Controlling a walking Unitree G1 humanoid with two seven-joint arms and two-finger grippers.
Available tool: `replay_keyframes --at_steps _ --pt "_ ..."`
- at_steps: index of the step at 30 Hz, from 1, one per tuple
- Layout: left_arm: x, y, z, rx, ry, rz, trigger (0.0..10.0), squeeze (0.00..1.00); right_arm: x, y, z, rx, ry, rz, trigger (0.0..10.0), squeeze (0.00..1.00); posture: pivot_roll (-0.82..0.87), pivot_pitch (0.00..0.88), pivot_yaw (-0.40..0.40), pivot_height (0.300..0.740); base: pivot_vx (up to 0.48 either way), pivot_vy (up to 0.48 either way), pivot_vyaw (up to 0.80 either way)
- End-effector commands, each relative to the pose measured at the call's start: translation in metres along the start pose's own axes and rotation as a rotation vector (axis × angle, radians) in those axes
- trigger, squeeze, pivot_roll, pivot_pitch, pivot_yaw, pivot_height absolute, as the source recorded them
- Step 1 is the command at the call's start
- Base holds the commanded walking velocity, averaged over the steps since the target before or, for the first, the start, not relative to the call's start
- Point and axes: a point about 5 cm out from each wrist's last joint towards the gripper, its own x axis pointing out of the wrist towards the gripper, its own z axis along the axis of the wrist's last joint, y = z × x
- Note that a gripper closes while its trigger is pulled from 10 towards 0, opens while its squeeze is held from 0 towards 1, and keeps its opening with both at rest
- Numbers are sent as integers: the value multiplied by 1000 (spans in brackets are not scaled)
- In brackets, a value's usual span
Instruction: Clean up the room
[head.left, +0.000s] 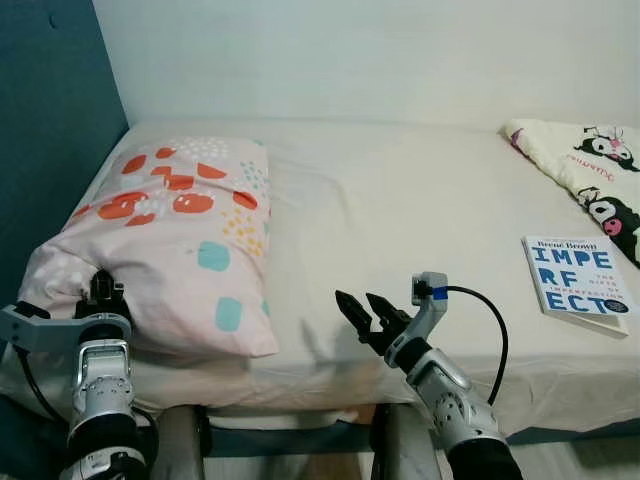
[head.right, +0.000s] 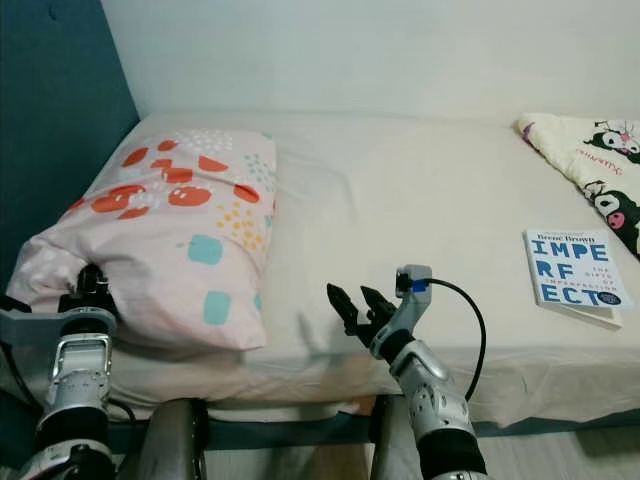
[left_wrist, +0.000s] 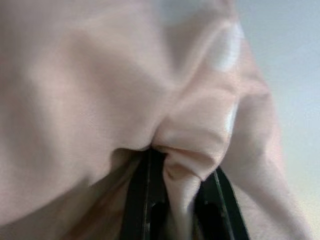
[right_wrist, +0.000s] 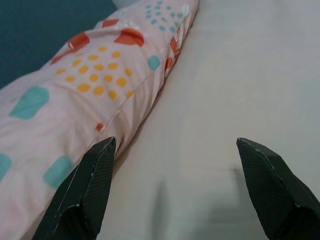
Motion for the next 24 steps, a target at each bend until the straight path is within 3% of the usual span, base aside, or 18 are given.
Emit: replay_keyframes --at_steps 1,3,6,8,15,24 --pt "6 2 9 155 -34 45 0 0 -4 -2 -2 6 2 -18 10000 0 46 92 -102 445 0 0 0" --pt "7 3 12 198 -49 59 0 0 -4 -2 -2 7 2 -18 10000 0 46 92 -102 445 0 0 0" --pt "15 1 31 443 -105 92 0 0 -3 -1 -3 8 5 -16 10000 0 40 95 -104 445 0 0 0" --pt "19 -2 42 535 -141 104 0 0 -4 0 -3 8 6 -15 10000 0 40 96 -103 445 0 0 0" --pt "23 -2 58 661 -195 147 0 0 -6 -1 -4 14 3 -22 10000 0 42 103 -97 445 0 0 0" --pt "16 15 65 816 -227 263 0 0 -7 1 -7 19 7 -20 10000 0 41 105 -99 445 0 0 0"
